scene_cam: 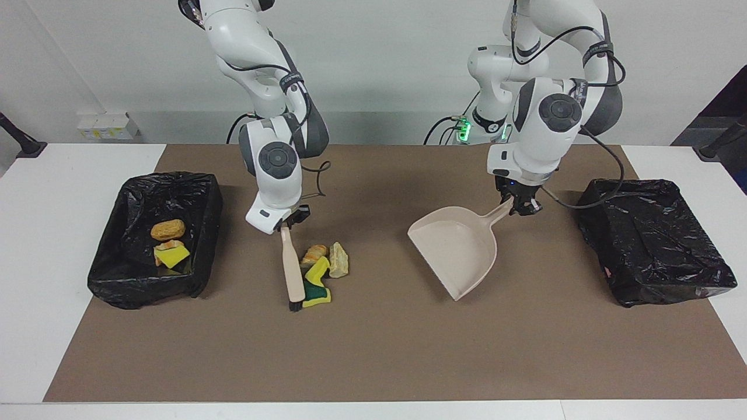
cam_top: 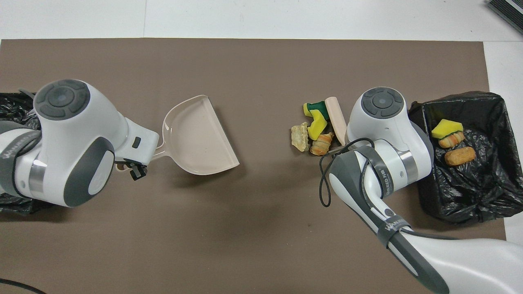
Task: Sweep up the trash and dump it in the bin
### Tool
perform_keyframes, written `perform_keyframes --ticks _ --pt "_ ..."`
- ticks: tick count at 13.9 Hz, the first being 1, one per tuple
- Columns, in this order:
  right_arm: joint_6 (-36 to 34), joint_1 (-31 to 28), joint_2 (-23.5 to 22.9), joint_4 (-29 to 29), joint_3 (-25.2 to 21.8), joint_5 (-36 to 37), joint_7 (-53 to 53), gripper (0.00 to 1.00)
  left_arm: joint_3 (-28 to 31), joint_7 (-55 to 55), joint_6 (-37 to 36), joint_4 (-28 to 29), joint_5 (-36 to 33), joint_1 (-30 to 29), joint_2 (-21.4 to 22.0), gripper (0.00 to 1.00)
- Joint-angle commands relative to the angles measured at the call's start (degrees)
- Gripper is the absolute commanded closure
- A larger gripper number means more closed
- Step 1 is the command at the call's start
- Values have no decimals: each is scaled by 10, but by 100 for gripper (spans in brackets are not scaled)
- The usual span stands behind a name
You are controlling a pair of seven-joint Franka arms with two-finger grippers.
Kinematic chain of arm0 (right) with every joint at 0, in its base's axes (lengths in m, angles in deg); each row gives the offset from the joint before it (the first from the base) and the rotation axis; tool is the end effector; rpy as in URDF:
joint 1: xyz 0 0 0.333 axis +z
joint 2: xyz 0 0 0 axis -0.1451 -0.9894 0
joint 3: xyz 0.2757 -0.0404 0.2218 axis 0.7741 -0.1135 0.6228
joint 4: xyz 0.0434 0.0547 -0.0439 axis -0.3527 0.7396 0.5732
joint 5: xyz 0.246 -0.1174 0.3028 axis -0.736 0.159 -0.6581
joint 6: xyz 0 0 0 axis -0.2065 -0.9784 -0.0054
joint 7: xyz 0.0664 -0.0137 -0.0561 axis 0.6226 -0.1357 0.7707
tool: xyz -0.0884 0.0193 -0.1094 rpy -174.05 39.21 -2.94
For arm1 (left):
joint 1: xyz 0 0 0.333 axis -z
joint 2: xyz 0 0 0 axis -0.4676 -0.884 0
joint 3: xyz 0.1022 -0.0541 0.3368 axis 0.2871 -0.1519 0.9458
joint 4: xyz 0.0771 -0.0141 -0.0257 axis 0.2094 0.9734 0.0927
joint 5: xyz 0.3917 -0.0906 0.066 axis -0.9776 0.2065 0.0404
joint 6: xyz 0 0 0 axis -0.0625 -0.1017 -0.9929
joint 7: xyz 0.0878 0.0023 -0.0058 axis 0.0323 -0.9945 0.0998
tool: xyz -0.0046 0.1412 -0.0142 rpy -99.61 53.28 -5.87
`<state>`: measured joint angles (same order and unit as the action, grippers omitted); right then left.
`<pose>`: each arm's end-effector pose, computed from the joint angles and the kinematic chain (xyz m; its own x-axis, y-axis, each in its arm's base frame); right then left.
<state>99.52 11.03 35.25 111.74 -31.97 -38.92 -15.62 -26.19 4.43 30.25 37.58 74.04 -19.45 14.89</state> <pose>0.5827 0.1604 0.3426 0.9476 0.2126 -0.2384 0.2447 -0.9629 0.1141 0.5425 -0.1668 0.4301 0.4124 -0.8990 -0.1474 -0.9019 -0.4257 0.0729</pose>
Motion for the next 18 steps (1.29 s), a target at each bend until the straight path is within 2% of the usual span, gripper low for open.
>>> perform_keyframes --ticks 1,4,8,12,18 --pt "-17 15 12 8 3 -41 -32 100 2 25 33 60 -4 17 33 100" --pt "-16 16 15 11 3 -72 -47 100 2 35 67 82 35 30 32 100" --pt "-10 34 13 12 3 -120 -116 100 3 35 123 104 38 47 27 100" --pt "9 48 7 12 3 -162 -159 100 3 34 135 103 38 49 25 100" --pt "46 152 -1 13 3 -224 -195 100 3 34 135 100 38 54 24 100"
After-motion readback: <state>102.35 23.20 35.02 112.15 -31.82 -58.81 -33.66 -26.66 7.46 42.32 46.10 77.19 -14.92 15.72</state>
